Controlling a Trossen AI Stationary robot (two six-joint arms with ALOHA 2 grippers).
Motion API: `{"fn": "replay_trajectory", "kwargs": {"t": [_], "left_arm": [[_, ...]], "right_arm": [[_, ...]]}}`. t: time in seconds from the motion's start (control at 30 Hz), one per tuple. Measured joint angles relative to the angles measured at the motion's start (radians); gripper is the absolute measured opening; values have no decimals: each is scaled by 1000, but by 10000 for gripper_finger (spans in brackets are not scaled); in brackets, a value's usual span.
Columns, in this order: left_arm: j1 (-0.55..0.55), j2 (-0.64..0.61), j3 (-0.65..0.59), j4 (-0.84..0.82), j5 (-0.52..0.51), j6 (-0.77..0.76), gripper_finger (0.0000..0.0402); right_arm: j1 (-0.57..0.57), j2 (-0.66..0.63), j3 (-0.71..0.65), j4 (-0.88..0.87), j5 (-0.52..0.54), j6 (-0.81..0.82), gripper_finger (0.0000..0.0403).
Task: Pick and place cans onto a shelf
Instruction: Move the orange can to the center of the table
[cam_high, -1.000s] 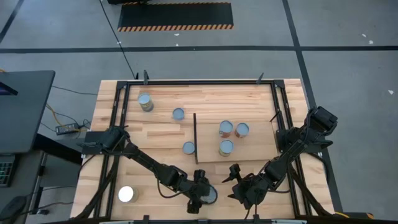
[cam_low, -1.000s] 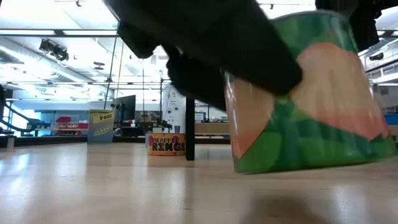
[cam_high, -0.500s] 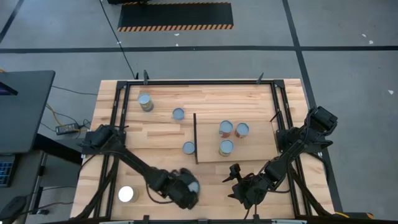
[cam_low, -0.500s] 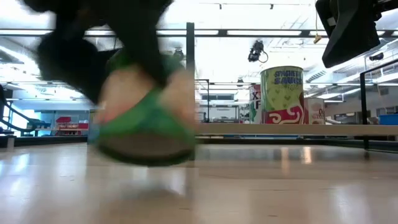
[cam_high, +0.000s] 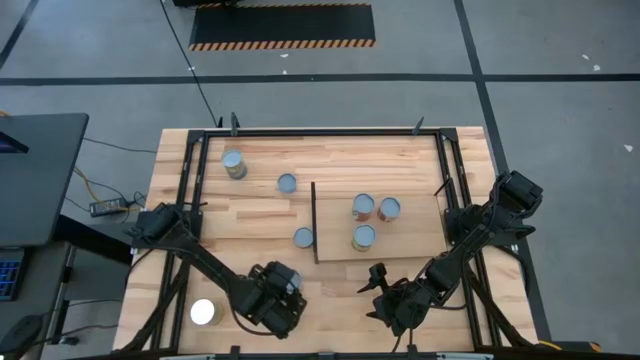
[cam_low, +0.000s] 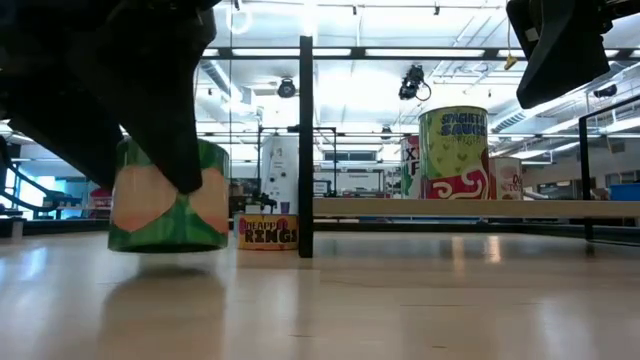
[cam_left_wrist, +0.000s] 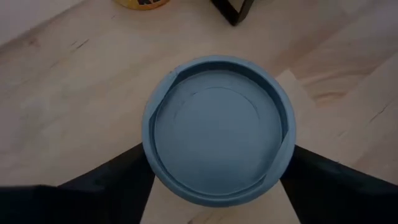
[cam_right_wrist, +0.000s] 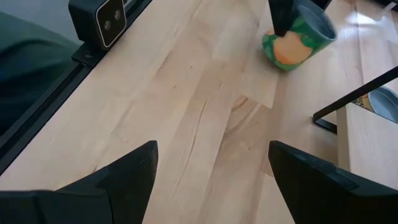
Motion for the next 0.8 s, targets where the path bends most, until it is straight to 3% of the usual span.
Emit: {"fn": "replay_trajectory", "kwargs": {"t": [0.13, 0.23, 0.37, 0.57, 0.8], "left_arm": [[3, 0, 0, 1, 0, 10, 353], [3, 0, 0, 9, 12, 89, 355], [3, -5, 0, 5, 113, 170, 356], [-24, -76, 0, 18, 113, 293, 356], [-45, -79, 0, -169, 116, 500, 357]], "right_arm": [[0, 0, 0, 0, 0, 0, 313], [0, 0, 0, 0, 0, 0, 313], [0, 0, 0, 0, 0, 0, 313], [-10, 0, 0, -1, 0, 17, 313], [-16, 0, 0, -1, 0, 20, 313]]}}
